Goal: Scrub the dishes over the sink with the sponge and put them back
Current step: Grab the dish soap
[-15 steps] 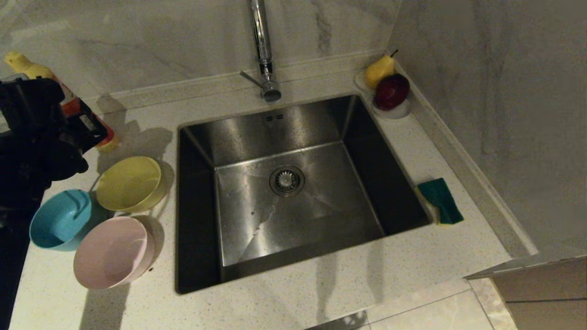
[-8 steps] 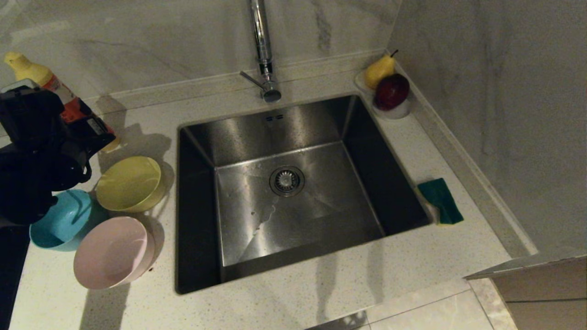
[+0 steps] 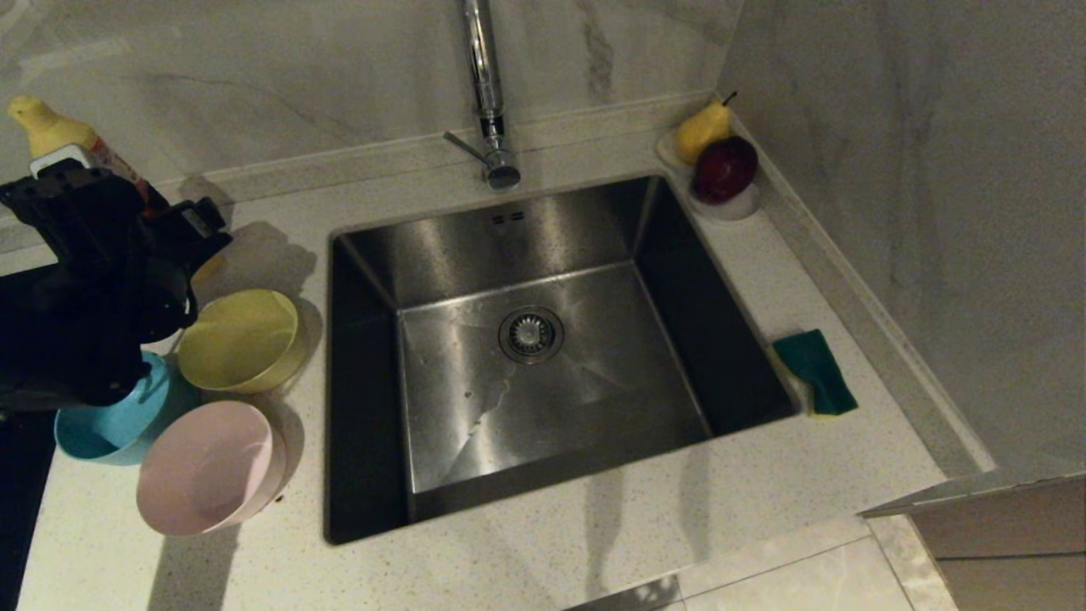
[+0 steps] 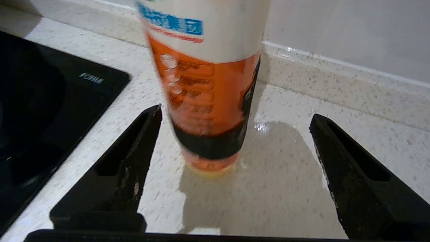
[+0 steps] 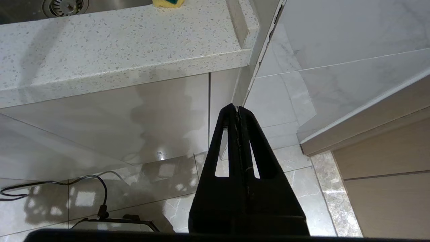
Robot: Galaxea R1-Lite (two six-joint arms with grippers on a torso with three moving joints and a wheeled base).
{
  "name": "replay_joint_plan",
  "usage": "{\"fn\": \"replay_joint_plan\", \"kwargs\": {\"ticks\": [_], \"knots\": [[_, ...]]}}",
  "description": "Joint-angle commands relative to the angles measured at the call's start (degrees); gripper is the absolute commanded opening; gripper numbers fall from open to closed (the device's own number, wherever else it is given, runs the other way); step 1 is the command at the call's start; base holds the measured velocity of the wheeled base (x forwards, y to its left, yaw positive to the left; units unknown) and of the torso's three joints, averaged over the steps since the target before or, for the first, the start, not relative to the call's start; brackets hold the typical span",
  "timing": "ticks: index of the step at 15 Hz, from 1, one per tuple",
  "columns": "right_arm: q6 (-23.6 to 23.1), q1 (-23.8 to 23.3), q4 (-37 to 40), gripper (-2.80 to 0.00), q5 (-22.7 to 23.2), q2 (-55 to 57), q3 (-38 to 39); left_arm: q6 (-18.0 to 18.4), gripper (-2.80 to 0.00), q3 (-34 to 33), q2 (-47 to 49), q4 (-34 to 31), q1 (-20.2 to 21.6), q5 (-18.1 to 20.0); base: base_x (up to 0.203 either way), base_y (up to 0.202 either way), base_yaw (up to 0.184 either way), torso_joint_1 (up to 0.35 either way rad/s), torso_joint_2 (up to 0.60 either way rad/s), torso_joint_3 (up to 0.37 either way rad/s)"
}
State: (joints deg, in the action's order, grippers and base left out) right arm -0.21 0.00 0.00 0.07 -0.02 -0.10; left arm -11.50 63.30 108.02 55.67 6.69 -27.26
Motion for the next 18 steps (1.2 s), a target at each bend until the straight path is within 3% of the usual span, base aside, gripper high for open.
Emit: {"fn": "replay_joint_plan", "kwargs": {"ticks": [1, 6, 18], "knots": [[-0.05, 0.0, -0.02, -2.8, 0.01, 0.02, 0.01, -0.02, 0.0, 2.89, 3.13, 0.4, 0.44, -0.14, 0.0, 0.0, 0.0, 0.0, 0.0, 0.0], [-0.05, 0.0, -0.04, -2.8, 0.01, 0.02, 0.01, -0.07, 0.0, 9.88, 7.25, 0.4, 1.45, -0.08, 0.0, 0.0, 0.0, 0.0, 0.0, 0.0], [-0.05, 0.0, -0.09, -2.8, 0.01, 0.02, 0.01, 0.07, 0.0, 18.95, 15.37, 1.45, 3.94, 0.7, 0.0, 0.0, 0.0, 0.0, 0.0, 0.0]]}}
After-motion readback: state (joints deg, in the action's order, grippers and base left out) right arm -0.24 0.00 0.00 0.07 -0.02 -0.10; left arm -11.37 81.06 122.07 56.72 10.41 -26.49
